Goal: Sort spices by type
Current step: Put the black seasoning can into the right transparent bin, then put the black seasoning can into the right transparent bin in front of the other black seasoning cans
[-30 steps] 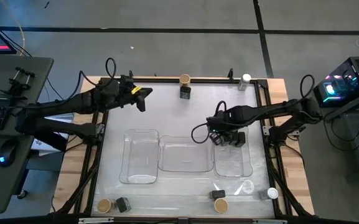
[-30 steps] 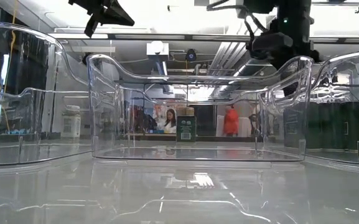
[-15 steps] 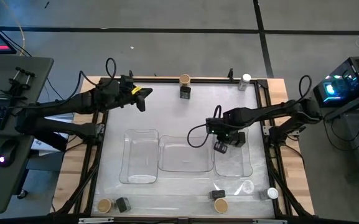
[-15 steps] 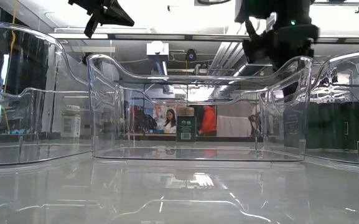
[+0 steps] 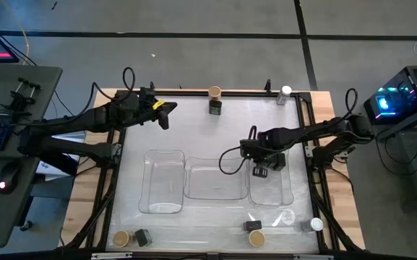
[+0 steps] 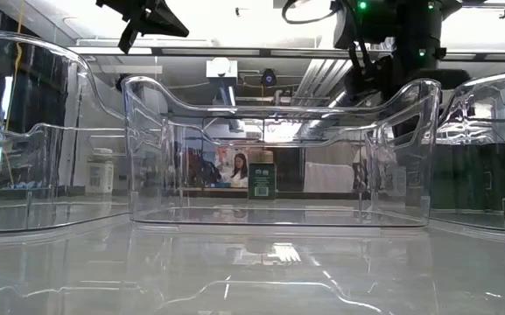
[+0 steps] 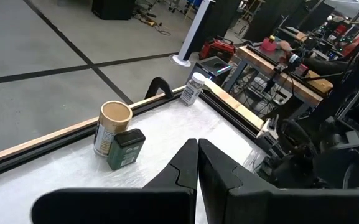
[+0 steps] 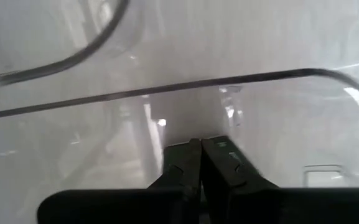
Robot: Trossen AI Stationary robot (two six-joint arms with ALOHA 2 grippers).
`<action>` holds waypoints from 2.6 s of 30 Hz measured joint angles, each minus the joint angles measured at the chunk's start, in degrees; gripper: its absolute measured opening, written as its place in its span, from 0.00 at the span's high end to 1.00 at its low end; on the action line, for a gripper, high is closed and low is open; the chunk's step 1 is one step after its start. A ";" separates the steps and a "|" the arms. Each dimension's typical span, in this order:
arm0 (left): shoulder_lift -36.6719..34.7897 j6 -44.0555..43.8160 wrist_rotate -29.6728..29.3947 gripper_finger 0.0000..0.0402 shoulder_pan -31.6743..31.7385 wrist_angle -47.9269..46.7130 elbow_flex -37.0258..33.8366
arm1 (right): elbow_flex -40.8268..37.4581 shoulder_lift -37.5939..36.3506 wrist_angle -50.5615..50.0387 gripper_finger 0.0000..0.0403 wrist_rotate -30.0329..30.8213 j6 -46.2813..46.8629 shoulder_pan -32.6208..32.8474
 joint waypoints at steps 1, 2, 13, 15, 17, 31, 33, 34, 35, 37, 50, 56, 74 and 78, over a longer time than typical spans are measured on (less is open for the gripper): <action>0.00 0.01 0.00 1.00 0.00 0.00 0.00 | 0.00 0.00 0.01 1.00 0.42 -0.47 -0.16; 0.00 0.00 0.00 1.00 0.00 -0.05 0.00 | 0.00 0.00 0.00 1.00 0.49 -0.84 -0.36; -0.33 3.30 3.77 1.00 0.37 -0.07 2.40 | 15.06 -1.39 -9.54 1.00 1.38 -3.71 -0.56; -0.33 5.58 7.81 1.00 0.36 -0.67 2.51 | 18.03 -1.88 -8.79 1.00 3.55 -3.73 -0.94; -0.33 6.47 15.32 1.00 -0.14 -3.17 2.51 | 20.40 -2.31 -7.67 1.00 5.68 -3.74 -1.56; 9.09 -23.75 23.74 1.00 -46.07 -8.51 2.54 | 24.31 -2.29 -2.81 1.00 4.95 -11.84 -11.41; 13.49 -28.63 21.35 1.00 -52.82 -9.07 3.40 | 24.30 -2.29 -1.57 1.00 3.72 -13.13 -13.06; 15.77 -30.93 20.75 1.00 -55.45 -10.03 4.14 | 24.30 -2.29 -0.87 1.00 2.88 -13.68 -13.86; 18.04 -32.97 20.41 1.00 -57.46 -11.20 5.09 | 24.30 -2.29 0.13 1.00 2.10 -14.12 -14.55; 22.66 -35.67 19.89 1.00 -60.32 -14.35 7.76 | 24.30 -2.27 1.63 1.00 0.46 -14.78 -15.85; 40.42 -30.98 19.65 1.00 -67.45 -38.22 25.84 | 24.30 -2.27 2.35 1.00 -2.73 -17.66 -19.04; 42.69 -30.84 20.30 1.00 -69.75 -39.38 26.08 | 24.30 -2.27 2.34 1.00 -2.74 -18.79 -19.04; 47.74 -27.13 19.04 1.00 -67.95 -40.02 26.34 | 24.30 -4.67 0.96 1.00 -4.70 -18.61 -19.01; 47.74 -22.86 17.53 1.00 -65.68 -40.20 26.27 | 24.30 -8.22 -0.14 1.00 -4.78 -16.17 -19.01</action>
